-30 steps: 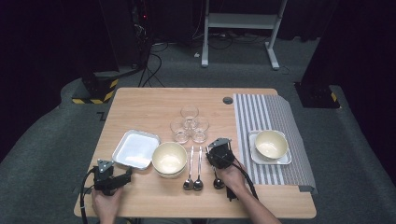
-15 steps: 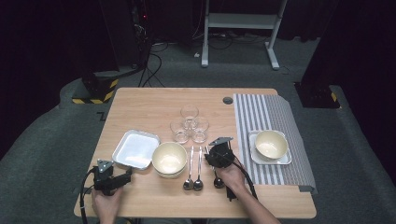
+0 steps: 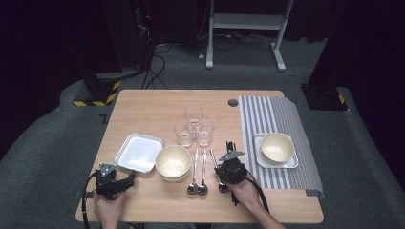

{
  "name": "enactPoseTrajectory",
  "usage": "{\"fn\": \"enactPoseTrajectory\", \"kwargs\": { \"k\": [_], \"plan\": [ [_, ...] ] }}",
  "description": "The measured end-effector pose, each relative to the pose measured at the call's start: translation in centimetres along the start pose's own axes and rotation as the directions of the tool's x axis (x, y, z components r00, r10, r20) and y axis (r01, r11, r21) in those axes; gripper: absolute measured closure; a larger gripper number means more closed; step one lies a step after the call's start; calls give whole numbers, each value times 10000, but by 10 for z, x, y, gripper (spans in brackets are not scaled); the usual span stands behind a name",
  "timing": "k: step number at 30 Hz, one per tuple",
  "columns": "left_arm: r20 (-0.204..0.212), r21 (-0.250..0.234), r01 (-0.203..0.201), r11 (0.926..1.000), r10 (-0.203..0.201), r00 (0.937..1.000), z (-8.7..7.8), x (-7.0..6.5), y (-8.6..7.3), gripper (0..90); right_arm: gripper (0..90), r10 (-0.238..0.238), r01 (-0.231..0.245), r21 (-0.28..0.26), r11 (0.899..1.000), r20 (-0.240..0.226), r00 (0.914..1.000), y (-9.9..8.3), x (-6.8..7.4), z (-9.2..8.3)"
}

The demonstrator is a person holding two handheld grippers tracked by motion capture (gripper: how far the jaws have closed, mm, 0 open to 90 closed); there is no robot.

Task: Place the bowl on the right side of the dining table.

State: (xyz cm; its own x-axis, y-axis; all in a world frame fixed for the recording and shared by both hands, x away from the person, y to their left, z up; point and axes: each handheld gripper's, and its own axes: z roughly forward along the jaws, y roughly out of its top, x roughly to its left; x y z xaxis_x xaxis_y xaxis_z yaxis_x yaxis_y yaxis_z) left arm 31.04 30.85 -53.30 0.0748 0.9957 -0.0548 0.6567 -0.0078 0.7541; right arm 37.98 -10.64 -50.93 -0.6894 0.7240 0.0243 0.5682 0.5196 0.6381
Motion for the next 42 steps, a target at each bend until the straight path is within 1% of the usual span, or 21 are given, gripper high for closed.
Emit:
{"fn": "enactPoseTrajectory", "kwargs": {
  "k": [1,2,5,6,8,13,17,18,21,23,24,25,27,42],
  "plan": [
    [-1,-1,-2,10000,2,10000,0,0,0,174,763,-69,69,29,10000,50,10000,-1,0,1],
    [-1,1,-1,10000,1,10000,0,0,0,173,766,26,-26,86,10000,35,10000,-1,1,1],
    [-3,-19,20,10000,-20,10000,0,0,0,173,789,-92,90,95,9999,179,9998,-2,3,2],
    [-9,-16,16,10000,-16,10000,0,0,0,174,795,-52,49,150,9999,207,9998,-2,4,2],
    [-9,-7,6,10000,-6,10000,0,0,0,173,815,-202,197,142,9997,332,9992,-1,4,3],
    [-7,-1,-5,10000,5,10000,0,-1,0,171,826,-281,276,121,9995,429,9987,0,5,4],
    [-5,-1,-2,10000,2,10000,0,-1,0,171,832,-318,313,132,9994,447,9985,3,4,6],
    [1,-6,3,10000,-3,10000,0,0,0,171,833,-228,222,140,9997,446,9987,4,4,7],
    [3,-11,12,10000,-12,10000,0,0,0,171,835,-334,328,131,9994,457,9984,6,3,9],
    [-15,-13,-29,10000,29,10000,0,0,0,171,836,-244,237,159,9996,455,9987,8,3,10],
    [-13,-9,-32,10000,32,10000,0,0,0,171,836,-317,311,126,9994,467,9984,8,3,11],
    [-13,-11,-30,10000,30,10000,0,0,0,171,836,-234,230,115,9997,444,9987,9,3,12],
    [-12,-10,-26,10000,26,10000,0,0,0,171,836,-226,221,118,9997,419,9989,10,3,13],
    [-4,-15,-21,10000,21,10000,0,0,0,171,836,-266,265,52,9996,226,9994,21,1,22]
  ]
}}
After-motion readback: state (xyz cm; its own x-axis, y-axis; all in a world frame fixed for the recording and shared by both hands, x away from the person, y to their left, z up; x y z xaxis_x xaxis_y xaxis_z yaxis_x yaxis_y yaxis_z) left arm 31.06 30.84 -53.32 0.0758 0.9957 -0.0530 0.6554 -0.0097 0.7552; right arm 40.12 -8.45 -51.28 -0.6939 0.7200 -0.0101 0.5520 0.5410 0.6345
